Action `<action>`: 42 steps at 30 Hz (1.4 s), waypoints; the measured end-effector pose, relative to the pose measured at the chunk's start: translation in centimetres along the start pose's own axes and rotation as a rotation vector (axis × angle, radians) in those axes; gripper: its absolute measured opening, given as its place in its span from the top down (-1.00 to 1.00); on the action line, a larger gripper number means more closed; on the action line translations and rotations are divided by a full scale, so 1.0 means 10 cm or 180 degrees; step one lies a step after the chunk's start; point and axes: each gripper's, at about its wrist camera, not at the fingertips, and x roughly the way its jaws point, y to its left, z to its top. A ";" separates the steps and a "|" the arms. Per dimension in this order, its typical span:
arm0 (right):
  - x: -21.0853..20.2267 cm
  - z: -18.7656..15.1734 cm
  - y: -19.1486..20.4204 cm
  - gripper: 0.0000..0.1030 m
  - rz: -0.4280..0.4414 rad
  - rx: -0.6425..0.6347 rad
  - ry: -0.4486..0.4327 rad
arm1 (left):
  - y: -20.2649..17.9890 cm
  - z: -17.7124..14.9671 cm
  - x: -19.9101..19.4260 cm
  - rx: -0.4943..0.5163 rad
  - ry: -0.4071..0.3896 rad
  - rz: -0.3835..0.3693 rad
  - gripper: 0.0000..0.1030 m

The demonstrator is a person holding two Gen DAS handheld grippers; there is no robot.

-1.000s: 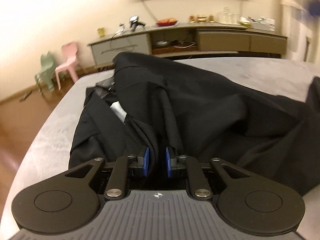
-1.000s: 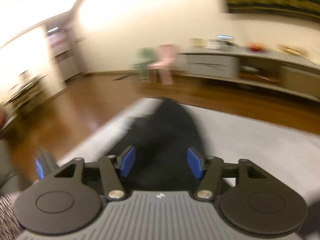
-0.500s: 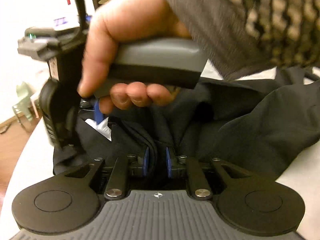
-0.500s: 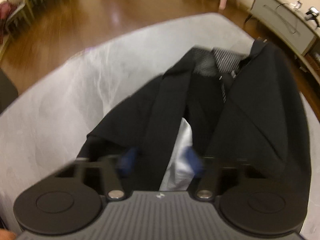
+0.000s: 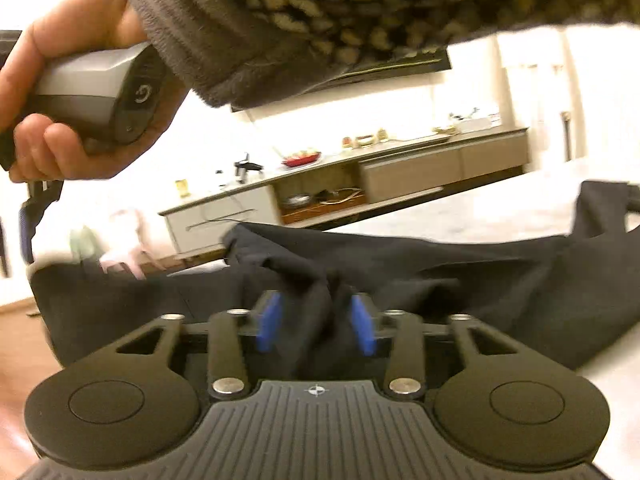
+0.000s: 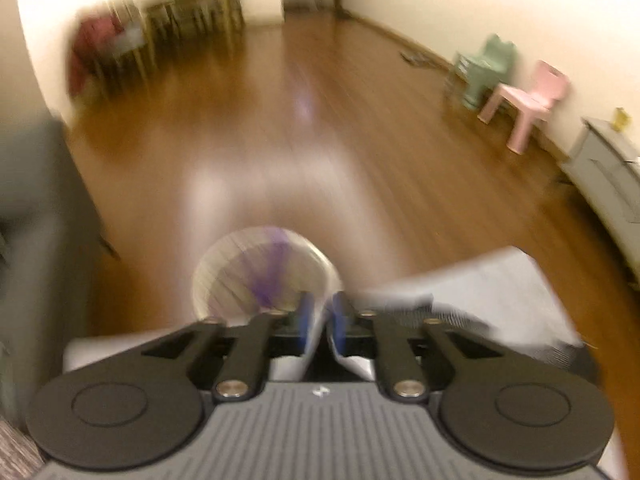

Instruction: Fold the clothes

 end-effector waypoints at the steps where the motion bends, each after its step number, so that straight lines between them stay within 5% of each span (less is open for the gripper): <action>1: -0.09 -0.03 -0.07 0.02 -0.0035 0.0130 -0.0061 | 0.07 0.01 0.00 -0.0014 -0.0003 0.0047 0.07; 3: -0.31 -0.13 -0.22 0.01 -0.0150 0.0410 -0.0179 | 0.25 0.03 -0.01 -0.0107 -0.0007 0.0126 0.03; 6: -0.93 -0.73 -0.62 -0.06 -0.0518 0.0958 -0.0338 | 0.71 0.00 0.04 -0.0526 0.0182 0.0303 0.01; 12: -2.13 -2.95 -1.02 -0.14 -0.1380 0.1977 -0.0258 | 1.52 -0.26 0.45 -0.1719 0.1013 0.0603 -0.08; 16: -2.80 -4.57 -0.87 -0.16 -0.1970 0.2745 -0.0113 | 1.63 -0.35 0.50 -0.2168 0.1176 0.0448 -0.38; 21: -3.22 -5.90 -0.44 -0.46 -0.2493 0.2988 0.0193 | 1.35 -0.22 0.53 -0.2189 0.1222 -0.0035 -0.52; 25: -3.18 -6.27 -0.41 -0.48 -0.2507 0.2745 0.0489 | 0.89 -0.14 0.63 -0.1814 0.1373 -0.0271 -0.58; 28: -3.13 -6.26 -0.66 -0.16 -0.2317 0.2652 0.0497 | 0.54 -0.08 0.72 -0.1514 0.1487 -0.0437 -0.58; 30: -3.12 -6.26 -0.85 0.08 -0.2234 0.2601 0.0495 | 0.41 -0.07 0.81 -0.1395 0.1555 -0.0338 -0.58; 36: -3.32 -6.56 -1.52 0.04 -0.2892 0.2632 0.0445 | 0.51 -0.01 0.89 -0.1726 0.1556 0.0081 -0.58; 40: -3.47 -6.70 -1.48 0.04 -0.2704 0.2674 0.0387 | 0.87 -0.04 0.85 -0.2280 0.1555 0.0430 -0.57; 42: -3.53 -6.65 -1.40 0.00 -0.2674 0.2587 0.0303 | 0.94 -0.02 0.83 -0.2404 0.1560 0.0396 -0.58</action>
